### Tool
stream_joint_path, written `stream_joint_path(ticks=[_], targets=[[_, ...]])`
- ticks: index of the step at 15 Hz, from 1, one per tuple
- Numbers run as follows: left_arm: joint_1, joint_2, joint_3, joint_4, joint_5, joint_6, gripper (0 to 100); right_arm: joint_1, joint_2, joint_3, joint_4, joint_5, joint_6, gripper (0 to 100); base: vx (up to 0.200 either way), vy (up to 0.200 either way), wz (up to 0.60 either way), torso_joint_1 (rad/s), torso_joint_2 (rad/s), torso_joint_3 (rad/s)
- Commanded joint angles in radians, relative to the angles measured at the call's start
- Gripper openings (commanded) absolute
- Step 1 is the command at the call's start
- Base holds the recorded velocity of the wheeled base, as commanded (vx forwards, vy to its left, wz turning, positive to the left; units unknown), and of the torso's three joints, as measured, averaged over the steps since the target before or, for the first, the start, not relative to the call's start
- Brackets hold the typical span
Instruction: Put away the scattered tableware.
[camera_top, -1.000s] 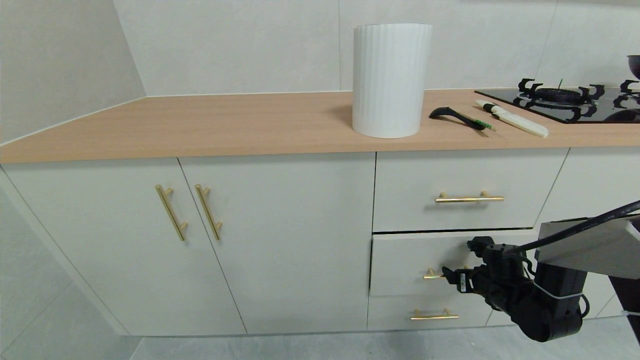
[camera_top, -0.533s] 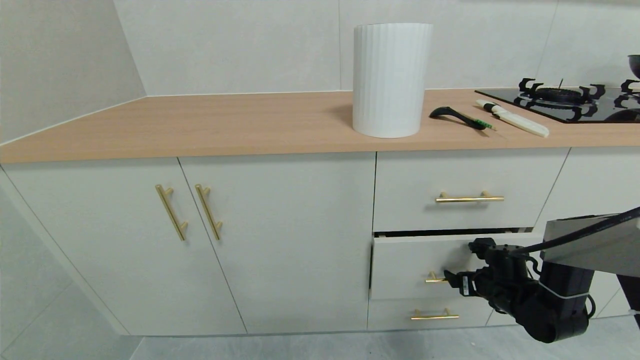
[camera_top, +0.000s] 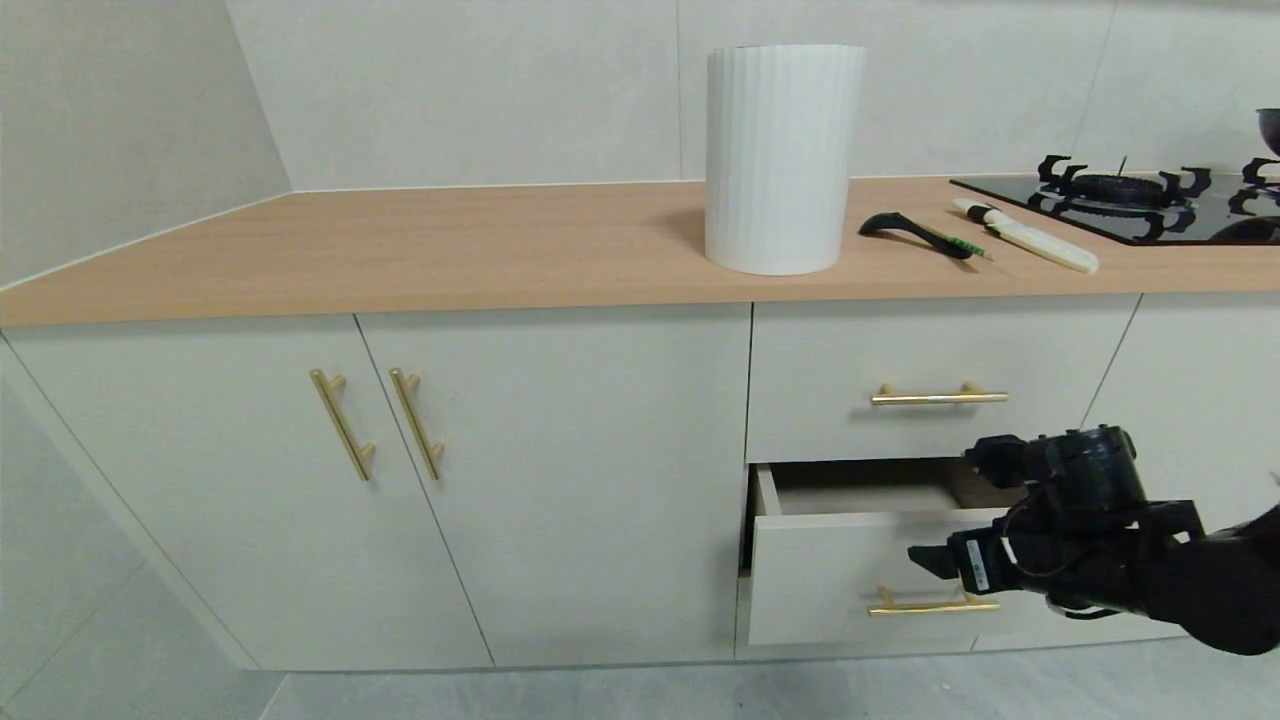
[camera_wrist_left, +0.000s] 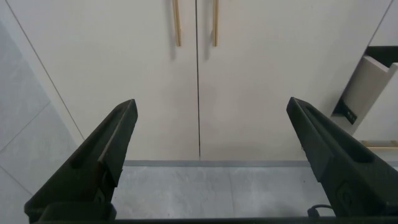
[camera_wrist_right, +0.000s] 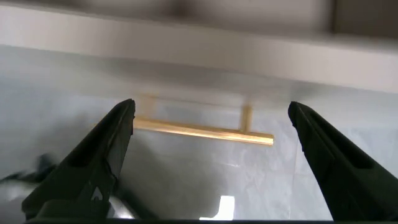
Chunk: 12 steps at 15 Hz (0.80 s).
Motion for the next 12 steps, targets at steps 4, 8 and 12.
stream_joint_path(ticks=[4, 8, 12], targets=[[0.001, 0.002, 0.000, 0.000, 0.000, 0.000, 100, 0.063, -0.183, -0.018, 0.044, -0.041, 0.011, 100, 0.000, 0.000, 0.00, 0.000, 0.00, 0.000], [0.001, 0.000, 0.000, 0.000, 0.000, 0.000, 100, 0.050, -0.021, -0.006, -0.145, -0.099, 0.014, 100, 0.000, 0.000, 0.00, 0.000, 0.00, 0.000], [0.001, 0.002, 0.000, 0.000, 0.000, -0.001, 100, 0.048, 0.157, -0.018, -0.347, -0.182, 0.078, 100, 0.000, 0.000, 0.00, 0.000, 0.00, 0.000]])
